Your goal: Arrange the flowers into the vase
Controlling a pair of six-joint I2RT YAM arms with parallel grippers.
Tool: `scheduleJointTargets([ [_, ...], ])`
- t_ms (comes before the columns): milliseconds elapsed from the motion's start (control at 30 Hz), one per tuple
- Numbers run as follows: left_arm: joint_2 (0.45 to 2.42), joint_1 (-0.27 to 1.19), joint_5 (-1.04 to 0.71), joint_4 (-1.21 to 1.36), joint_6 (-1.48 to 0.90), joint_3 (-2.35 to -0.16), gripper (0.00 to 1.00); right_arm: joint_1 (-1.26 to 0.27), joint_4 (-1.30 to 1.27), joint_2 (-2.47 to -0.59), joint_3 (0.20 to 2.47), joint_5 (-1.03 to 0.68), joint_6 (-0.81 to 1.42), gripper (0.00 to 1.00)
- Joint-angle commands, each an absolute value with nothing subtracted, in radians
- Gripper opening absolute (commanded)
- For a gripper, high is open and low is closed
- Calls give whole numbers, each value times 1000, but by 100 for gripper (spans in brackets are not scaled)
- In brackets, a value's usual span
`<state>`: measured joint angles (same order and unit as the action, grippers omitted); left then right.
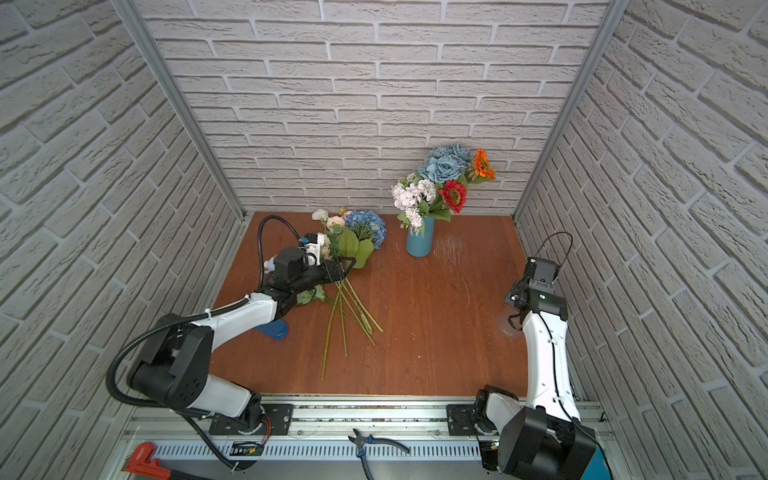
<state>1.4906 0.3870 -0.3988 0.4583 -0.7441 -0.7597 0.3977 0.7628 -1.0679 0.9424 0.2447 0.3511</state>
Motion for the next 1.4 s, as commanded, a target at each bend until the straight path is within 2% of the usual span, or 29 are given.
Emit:
scheduleJointTargets([
  [0,1498,376,-415,529,-754,-747,98,402,755,-1069,957,196,332,41],
  [133,1499,375,-415,531,-764,-754,98,400,766,-1071,975,128,324,32],
  [300,1492,375,-417,529,-775,-758,98,388,779,-1053,987,51,320,26],
  [567,1469,376,-417,508,-781,-762,98,263,825,-1036,1051,2,333,18],
  [867,1433,375,-398,479,-767,-754,98,-21,869,-1086,1149,56,391,18],
  [1067,1387,367,-355,448,-743,-729,98,-246,856,-1179,1217,151,428,18],
  [1367,1257,257,-315,419,-773,-624,98,-543,808,-1377,1377,338,390,19],
])
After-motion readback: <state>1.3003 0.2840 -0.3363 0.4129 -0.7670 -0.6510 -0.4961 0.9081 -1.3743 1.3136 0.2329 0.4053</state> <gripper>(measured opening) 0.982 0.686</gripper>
